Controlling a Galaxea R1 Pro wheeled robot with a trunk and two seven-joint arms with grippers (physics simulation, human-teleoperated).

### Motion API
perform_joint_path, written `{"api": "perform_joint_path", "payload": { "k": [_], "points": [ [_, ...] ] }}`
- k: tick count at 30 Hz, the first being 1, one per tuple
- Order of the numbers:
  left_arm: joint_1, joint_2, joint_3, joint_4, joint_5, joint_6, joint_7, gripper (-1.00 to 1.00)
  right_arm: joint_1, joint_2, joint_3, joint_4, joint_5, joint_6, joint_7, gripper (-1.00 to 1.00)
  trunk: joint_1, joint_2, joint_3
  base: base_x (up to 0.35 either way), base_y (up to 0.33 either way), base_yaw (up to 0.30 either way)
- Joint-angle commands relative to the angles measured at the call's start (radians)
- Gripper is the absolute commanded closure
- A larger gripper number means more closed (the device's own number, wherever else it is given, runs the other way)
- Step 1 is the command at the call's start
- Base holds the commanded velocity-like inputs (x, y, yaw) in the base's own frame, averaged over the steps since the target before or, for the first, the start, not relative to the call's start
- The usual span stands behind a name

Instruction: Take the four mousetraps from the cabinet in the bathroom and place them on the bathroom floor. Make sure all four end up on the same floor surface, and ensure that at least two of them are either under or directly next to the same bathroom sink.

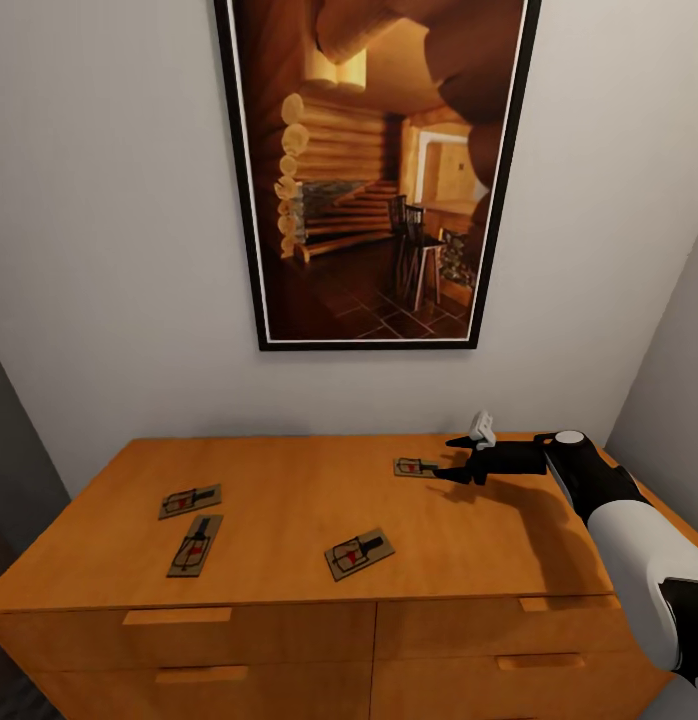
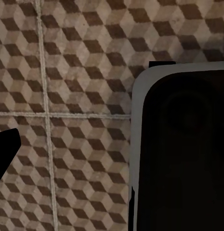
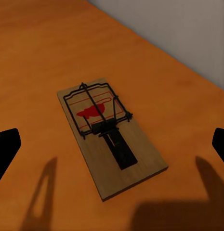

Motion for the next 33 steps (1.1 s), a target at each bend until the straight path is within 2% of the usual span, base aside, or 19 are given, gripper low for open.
{"api": "perform_joint_path", "payload": {
  "k": [1,20,33],
  "points": [
    [-0.001,0.0,-0.001,0.002,-0.001,-0.005,0.003,-1.0,0.0,0.001,-0.007,-0.001,0.009,0.005,0.006,-1.0,0.0,0.0,-0.001,0.001,0.0,0.0],
    [-0.001,0.0,-0.001,0.002,-0.001,-0.005,0.003,-1.0,0.0,0.001,-0.007,-0.001,0.009,0.006,0.006,-1.0,0.0,0.0,-0.001,0.0,0.0,0.0],
    [0.0,0.0,-0.001,0.002,-0.001,-0.005,0.003,-1.0,0.0,0.001,-0.007,-0.001,0.009,0.005,0.006,-1.0,0.0,0.0,-0.01,0.0,0.0,0.0]
  ]
}}
